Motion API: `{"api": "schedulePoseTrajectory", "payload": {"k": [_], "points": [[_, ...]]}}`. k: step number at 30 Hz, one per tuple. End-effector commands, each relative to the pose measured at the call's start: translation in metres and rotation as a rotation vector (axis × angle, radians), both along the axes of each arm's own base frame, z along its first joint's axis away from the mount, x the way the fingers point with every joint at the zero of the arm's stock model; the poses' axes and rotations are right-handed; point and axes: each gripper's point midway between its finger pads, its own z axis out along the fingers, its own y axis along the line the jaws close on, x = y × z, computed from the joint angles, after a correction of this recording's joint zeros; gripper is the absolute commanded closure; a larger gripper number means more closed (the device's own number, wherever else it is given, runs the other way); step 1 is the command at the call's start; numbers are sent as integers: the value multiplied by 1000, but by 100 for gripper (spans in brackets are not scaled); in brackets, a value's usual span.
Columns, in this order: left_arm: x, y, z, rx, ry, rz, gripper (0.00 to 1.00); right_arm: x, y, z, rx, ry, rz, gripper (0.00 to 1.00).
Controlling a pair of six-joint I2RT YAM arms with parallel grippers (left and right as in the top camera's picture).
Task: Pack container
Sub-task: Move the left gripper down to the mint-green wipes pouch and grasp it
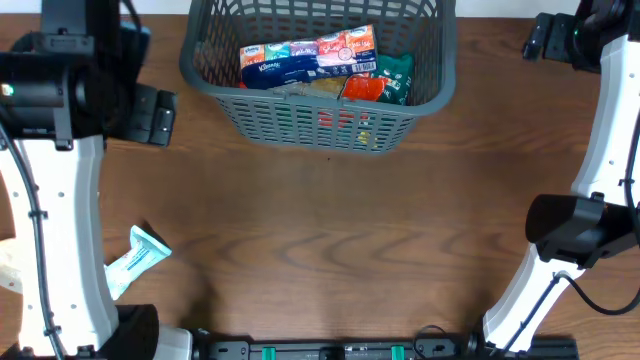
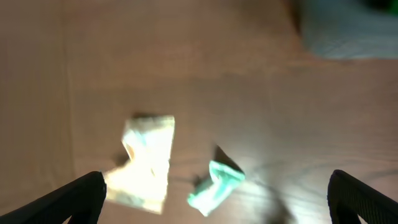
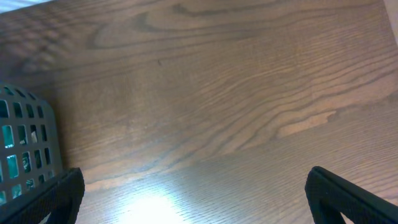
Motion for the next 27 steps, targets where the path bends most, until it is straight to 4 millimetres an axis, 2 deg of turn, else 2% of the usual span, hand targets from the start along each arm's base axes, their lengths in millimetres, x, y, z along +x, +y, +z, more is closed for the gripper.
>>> {"api": "schedulePoseTrajectory", "payload": {"k": [1, 5, 9, 13, 21, 24, 27], "points": [[-16, 22, -20, -85, 25, 207, 1, -1, -5, -1, -5, 5, 1, 1], [-29, 42, -43, -131, 17, 387, 1, -1, -5, -1, -5, 4, 2, 1], [-44, 56, -70, -229, -73, 665, 1, 0, -6, 0, -6, -1, 1, 1], [-67, 53, -107, -339, -134, 947, 1, 1, -4, 0, -1, -5, 4, 1], [-121, 43, -190, -512, -219, 1700, 1, 1, 3, -1, 28, -6, 20, 1], [-135, 41, -209, -510, -226, 1870, 1, 1, 5, -1, 29, -3, 25, 1], [-140, 39, -219, -518, -246, 1970, 1, 2, 7, -1, 29, -3, 29, 1]]}}
